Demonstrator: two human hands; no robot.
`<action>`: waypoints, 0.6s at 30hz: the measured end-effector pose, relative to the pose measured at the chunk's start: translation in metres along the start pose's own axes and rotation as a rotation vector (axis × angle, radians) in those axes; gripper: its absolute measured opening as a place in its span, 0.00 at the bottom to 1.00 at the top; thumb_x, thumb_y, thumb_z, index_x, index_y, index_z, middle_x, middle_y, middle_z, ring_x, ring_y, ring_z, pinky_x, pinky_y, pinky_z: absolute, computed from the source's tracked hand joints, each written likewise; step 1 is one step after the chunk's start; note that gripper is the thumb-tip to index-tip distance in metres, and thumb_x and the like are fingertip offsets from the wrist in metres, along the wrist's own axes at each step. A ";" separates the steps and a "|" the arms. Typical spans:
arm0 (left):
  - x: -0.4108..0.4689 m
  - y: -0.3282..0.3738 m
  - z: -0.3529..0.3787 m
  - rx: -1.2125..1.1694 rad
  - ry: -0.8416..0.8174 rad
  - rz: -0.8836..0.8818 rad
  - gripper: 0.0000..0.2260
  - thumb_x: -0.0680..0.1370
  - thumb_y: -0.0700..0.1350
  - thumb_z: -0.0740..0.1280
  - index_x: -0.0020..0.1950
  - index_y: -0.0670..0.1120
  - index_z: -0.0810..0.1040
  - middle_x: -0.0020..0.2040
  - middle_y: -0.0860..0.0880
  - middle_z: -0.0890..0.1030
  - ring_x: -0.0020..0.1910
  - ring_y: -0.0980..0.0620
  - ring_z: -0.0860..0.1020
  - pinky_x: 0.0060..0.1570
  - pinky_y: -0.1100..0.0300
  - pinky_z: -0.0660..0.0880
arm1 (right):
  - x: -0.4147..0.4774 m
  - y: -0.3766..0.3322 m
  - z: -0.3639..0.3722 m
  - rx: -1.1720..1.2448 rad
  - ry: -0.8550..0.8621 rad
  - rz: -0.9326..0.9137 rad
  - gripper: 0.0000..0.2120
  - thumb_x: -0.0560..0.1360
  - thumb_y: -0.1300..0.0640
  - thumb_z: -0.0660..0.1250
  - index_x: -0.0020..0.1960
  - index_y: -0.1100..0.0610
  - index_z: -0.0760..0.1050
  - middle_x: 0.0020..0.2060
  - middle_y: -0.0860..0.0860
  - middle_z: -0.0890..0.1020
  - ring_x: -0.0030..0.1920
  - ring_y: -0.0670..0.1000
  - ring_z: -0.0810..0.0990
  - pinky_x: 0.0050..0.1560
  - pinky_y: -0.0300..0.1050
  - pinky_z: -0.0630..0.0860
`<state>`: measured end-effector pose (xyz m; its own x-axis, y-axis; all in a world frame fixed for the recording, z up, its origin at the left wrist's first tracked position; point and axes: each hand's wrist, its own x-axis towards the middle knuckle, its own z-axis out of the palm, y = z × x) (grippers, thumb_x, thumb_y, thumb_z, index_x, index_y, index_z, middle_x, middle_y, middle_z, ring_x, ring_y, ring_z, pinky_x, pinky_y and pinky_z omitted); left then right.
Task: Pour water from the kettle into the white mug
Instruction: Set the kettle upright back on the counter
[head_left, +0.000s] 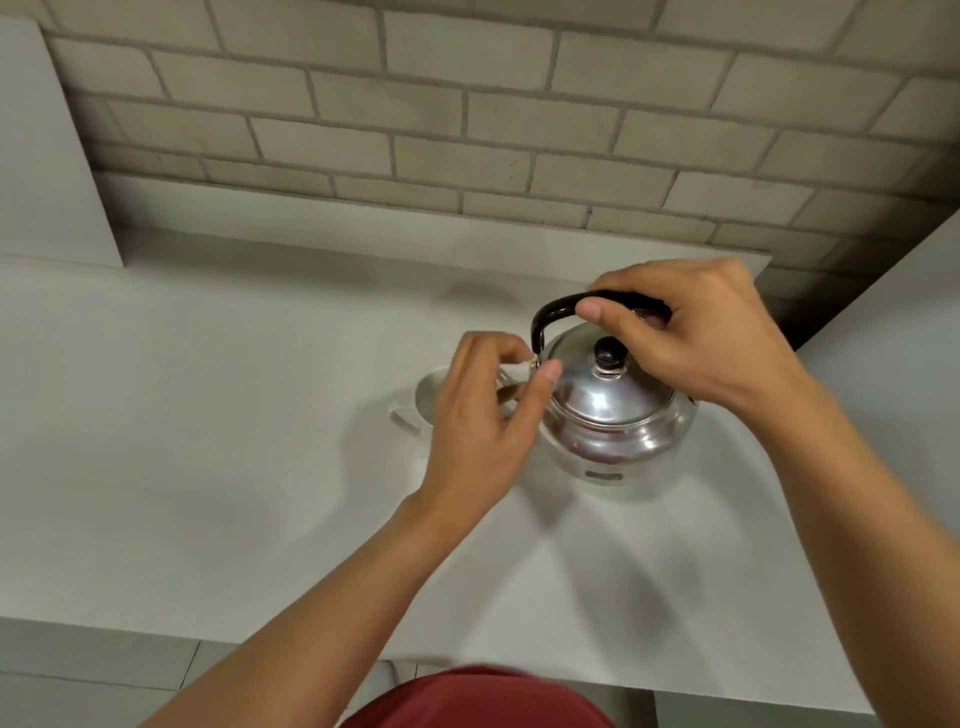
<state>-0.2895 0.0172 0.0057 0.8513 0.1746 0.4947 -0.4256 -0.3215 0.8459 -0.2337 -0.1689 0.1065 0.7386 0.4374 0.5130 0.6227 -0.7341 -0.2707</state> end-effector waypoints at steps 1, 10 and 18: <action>0.007 0.002 0.000 0.026 -0.023 0.004 0.09 0.82 0.48 0.70 0.61 0.48 0.76 0.57 0.54 0.76 0.57 0.57 0.78 0.45 0.68 0.79 | -0.005 0.003 0.001 0.014 0.035 0.016 0.13 0.80 0.47 0.71 0.54 0.55 0.88 0.42 0.50 0.90 0.40 0.51 0.86 0.44 0.49 0.81; 0.051 0.012 0.018 0.199 -0.330 0.101 0.18 0.86 0.44 0.63 0.76 0.48 0.73 0.60 0.50 0.82 0.56 0.55 0.79 0.59 0.66 0.74 | -0.027 0.035 0.010 0.138 0.164 0.110 0.12 0.80 0.46 0.71 0.54 0.52 0.88 0.43 0.40 0.87 0.42 0.27 0.79 0.46 0.24 0.72; 0.097 -0.011 0.034 0.299 -0.347 0.172 0.15 0.86 0.43 0.62 0.72 0.47 0.77 0.56 0.50 0.82 0.52 0.58 0.77 0.54 0.77 0.66 | -0.010 0.084 0.036 0.220 0.053 0.170 0.19 0.86 0.45 0.57 0.69 0.51 0.80 0.49 0.36 0.79 0.52 0.34 0.77 0.58 0.29 0.70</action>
<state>-0.1914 0.0056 0.0376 0.8503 -0.2089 0.4831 -0.5053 -0.5807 0.6383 -0.1792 -0.2168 0.0497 0.8263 0.2852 0.4857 0.5363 -0.6618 -0.5239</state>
